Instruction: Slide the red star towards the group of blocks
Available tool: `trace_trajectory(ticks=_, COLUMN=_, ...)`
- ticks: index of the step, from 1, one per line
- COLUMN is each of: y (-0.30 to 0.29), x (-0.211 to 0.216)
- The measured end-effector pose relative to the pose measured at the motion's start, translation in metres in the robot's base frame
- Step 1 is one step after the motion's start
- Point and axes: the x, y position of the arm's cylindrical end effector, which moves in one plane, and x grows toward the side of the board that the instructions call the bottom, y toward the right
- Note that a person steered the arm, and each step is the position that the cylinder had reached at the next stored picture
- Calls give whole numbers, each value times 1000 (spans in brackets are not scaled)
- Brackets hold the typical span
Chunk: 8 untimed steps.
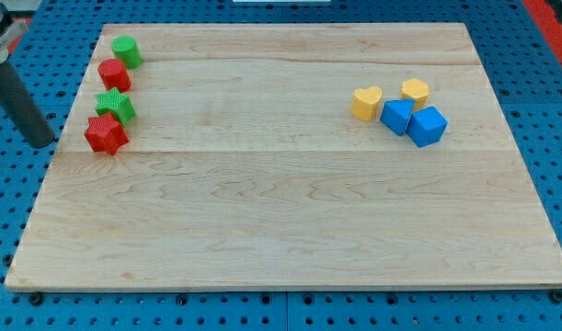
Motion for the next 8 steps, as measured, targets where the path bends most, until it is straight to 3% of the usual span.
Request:
trace_trajectory(ticks=2, y=161, x=0)
trace_trajectory(ticks=3, y=209, x=0)
trace_trajectory(ticks=6, y=178, x=-24)
trace_trajectory(ticks=7, y=193, x=-41)
trace_trajectory(ticks=8, y=268, x=-50)
